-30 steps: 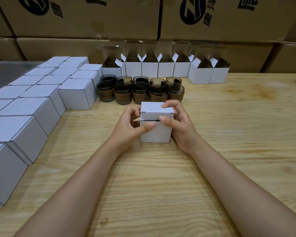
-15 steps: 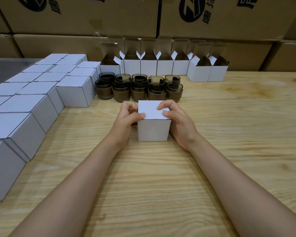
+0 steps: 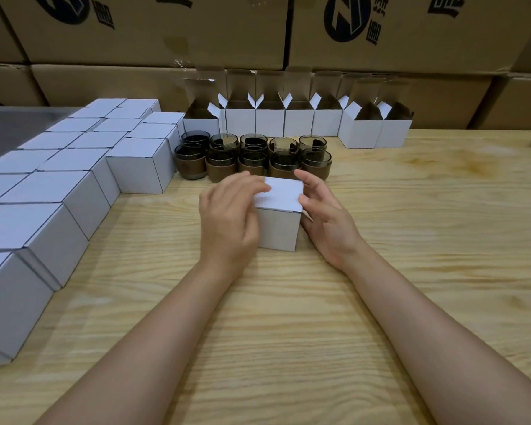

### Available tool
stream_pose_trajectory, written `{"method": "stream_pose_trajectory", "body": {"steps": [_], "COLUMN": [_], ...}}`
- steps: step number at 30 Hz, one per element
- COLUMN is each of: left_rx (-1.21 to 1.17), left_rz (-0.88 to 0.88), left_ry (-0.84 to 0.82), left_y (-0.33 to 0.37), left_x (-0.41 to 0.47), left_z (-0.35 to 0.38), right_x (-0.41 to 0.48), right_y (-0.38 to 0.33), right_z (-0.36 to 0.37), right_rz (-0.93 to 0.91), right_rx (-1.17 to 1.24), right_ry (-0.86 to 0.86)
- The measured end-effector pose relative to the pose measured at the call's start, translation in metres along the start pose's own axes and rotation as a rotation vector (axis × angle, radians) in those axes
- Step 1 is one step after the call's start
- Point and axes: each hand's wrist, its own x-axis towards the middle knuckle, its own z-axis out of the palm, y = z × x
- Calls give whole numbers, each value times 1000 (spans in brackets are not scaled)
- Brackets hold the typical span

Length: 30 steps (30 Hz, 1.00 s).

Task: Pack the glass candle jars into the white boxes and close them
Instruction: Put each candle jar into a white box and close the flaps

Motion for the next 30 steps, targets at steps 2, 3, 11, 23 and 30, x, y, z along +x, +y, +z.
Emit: {"method": "stream_pose_trajectory", "body": {"steps": [2, 3, 11, 23, 30], "left_rx": [155, 229, 496, 711, 740], "left_rz": [152, 202, 183, -383, -497], "left_ry": [-41, -71, -71, 28, 111], "left_y": [6, 9, 10, -44, -68], "left_x": [-2, -3, -3, 1, 3], "left_z": [2, 4, 5, -56, -66], "right_x": [0, 0, 0, 0, -1], "right_y": [0, 0, 1, 2, 1], "right_z": [0, 0, 1, -2, -1], "right_rz": [-5, -4, 62, 82, 91], "right_rx": [-2, -9, 1, 12, 11], "right_ry": [-13, -25, -20, 22, 33]}}
